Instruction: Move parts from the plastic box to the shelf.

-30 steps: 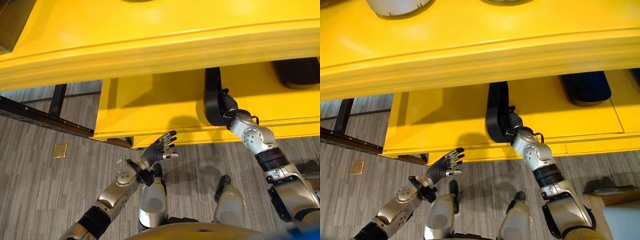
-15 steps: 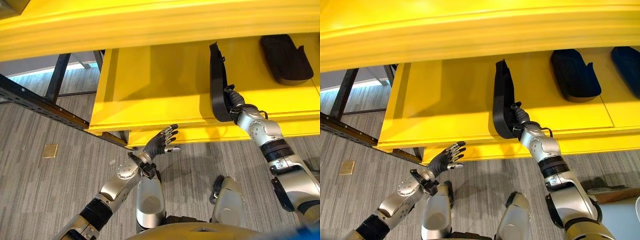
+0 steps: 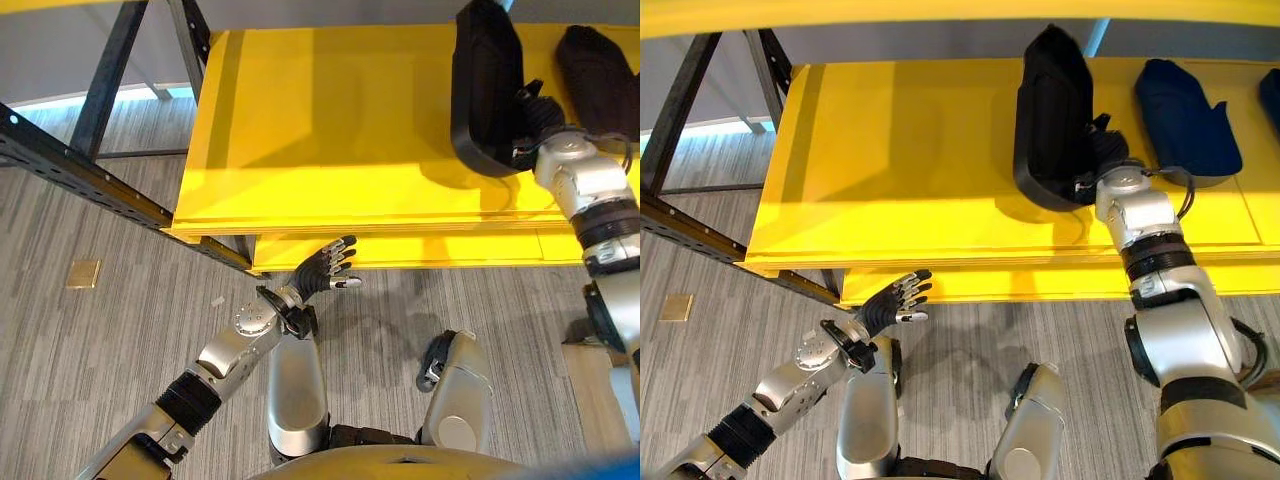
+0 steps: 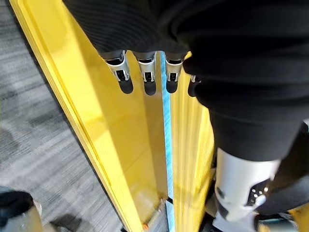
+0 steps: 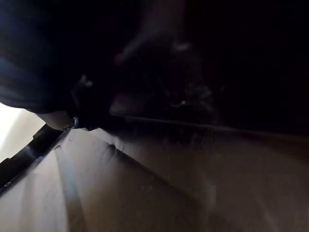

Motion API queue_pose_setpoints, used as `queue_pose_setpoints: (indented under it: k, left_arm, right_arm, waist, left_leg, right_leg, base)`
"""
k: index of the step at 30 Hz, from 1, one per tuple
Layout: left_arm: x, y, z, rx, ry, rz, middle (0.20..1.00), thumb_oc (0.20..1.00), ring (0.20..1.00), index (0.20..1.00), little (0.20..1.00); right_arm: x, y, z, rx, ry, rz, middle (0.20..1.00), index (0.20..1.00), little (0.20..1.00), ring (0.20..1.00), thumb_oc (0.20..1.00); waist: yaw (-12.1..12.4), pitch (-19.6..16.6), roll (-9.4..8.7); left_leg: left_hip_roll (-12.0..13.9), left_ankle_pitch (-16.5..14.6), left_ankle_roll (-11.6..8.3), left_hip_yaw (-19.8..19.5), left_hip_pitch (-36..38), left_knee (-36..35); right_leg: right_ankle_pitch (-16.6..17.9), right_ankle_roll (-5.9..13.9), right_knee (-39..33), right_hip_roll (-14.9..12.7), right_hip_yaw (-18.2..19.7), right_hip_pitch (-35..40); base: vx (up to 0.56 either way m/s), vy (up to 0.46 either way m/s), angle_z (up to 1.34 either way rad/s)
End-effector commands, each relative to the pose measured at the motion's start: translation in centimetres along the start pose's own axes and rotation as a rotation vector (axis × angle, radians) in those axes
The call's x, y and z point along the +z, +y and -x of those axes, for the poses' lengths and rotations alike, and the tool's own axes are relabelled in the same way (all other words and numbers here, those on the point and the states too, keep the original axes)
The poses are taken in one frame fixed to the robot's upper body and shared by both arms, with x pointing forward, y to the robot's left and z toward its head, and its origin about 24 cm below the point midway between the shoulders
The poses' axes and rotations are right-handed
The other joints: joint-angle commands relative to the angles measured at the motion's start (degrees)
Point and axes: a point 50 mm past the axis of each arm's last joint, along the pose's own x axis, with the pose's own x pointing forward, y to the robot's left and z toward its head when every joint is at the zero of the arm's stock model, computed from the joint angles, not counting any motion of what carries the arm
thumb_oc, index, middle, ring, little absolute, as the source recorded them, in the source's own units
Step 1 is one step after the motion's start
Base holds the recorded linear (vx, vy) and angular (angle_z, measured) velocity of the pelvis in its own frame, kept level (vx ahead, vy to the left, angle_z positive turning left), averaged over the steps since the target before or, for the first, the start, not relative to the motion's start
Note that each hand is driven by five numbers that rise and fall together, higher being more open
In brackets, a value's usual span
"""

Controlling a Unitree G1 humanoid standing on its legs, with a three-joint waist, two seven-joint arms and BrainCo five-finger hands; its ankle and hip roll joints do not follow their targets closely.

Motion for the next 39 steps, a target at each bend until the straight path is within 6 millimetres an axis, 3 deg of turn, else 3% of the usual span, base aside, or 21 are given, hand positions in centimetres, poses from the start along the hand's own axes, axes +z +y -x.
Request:
queue_pose_setpoints:
  k: [1,7,16,39]
  left_arm:
    - [2.6,-1.0,0.0,-0.068,-0.124,0.000,1.000,1.000,1.000,1.000,1.000]
    - [2.3,-0.4,0.4,-0.079,-0.103,-0.019,1.000,1.000,1.000,1.000,1.000]
    - [2.4,-0.2,0.0,-0.069,-0.099,-0.012,1.000,1.000,1.000,1.000,1.000]
    - [3.3,0.6,-1.1,-0.075,-0.110,0.022,1.000,1.000,1.000,1.000,1.000]
  right_arm:
    - [4.5,-2.4,0.1,-0.126,-0.170,0.029,0.200,0.200,0.200,0.200,0.200]
    - [7.2,-4.0,0.3,-0.218,-0.192,0.136,0.200,0.200,0.200,0.200,0.200]
    - [8.8,-3.9,0.3,-0.330,-0.212,0.241,0.200,0.200,0.200,0.200,0.200]
    - [7.9,-3.6,0.0,-0.382,-0.184,0.517,0.200,0.200,0.200,0.200,0.200]
  waist:
    - [1.43,-1.60,-0.53]
    - [2.53,-1.17,-1.33]
    - [3.14,-1.16,-1.26]
    - [2.63,-1.14,-0.06]
  left_leg:
    - [0.54,-1.38,2.71,1.39,3.35,-1.25]
    - [0.09,-1.59,2.20,0.67,1.77,-2.57]
    - [-0.24,-0.48,2.08,0.33,0.16,-4.01]
    - [-0.50,0.92,2.30,1.13,-0.93,-6.48]
  right_leg:
    - [0.53,-1.49,0.47,1.53,-2.92,1.30]
    - [-0.50,-1.01,0.77,2.72,-2.56,-0.28]
    - [-0.81,-1.49,0.97,3.54,-2.80,-1.90]
    - [-0.52,-1.99,-0.24,4.38,-2.39,-3.55]
  base:
    - [-0.07,-0.061,0.03]
    - [0.00,-0.054,0.05]
    - [0.00,-0.016,0.01]
    - [0.00,0.005,0.00]
